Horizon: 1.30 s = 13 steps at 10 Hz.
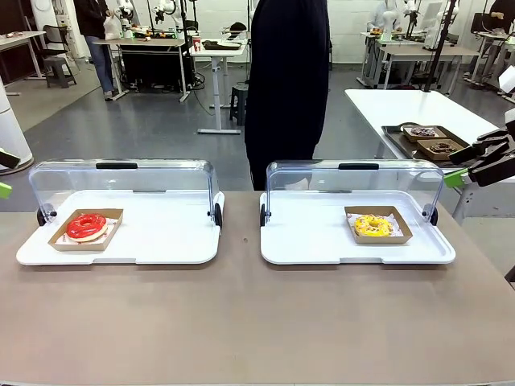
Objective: Provide the desired donut to the person.
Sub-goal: Place the picked Paper togo box onto the Handle tray extended by the person.
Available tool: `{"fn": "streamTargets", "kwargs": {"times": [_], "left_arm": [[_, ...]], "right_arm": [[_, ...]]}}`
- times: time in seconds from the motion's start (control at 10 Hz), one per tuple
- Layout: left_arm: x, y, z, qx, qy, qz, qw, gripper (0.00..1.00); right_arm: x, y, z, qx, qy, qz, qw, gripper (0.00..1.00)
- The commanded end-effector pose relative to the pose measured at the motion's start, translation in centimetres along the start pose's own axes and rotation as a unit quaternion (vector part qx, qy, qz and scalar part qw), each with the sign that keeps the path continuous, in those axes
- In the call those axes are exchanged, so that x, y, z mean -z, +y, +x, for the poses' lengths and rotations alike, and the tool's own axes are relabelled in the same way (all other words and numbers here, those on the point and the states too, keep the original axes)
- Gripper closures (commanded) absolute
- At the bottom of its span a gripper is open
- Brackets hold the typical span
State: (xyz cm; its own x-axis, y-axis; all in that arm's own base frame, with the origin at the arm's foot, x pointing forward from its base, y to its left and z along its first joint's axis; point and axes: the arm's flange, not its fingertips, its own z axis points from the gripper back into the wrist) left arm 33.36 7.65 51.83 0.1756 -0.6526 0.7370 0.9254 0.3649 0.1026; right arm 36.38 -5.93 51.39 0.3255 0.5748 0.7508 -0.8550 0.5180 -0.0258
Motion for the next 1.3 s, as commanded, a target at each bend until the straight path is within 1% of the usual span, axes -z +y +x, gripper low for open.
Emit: {"fn": "streamTargets", "kwargs": {"times": [0.0, 1.2], "left_arm": [[-0.02, -0.02, -0.05, 0.001, -0.001, 0.000, 1.000, 0.00], [-0.02, -0.02, -0.05, 0.001, -0.001, 0.000, 1.000, 0.00]], "right_arm": [[0.08, -0.02, -0.21, -0.006, -0.001, 0.004, 1.000, 0.00], [0.08, -0.02, -0.21, -0.006, -0.001, 0.004, 1.000, 0.00]]}}
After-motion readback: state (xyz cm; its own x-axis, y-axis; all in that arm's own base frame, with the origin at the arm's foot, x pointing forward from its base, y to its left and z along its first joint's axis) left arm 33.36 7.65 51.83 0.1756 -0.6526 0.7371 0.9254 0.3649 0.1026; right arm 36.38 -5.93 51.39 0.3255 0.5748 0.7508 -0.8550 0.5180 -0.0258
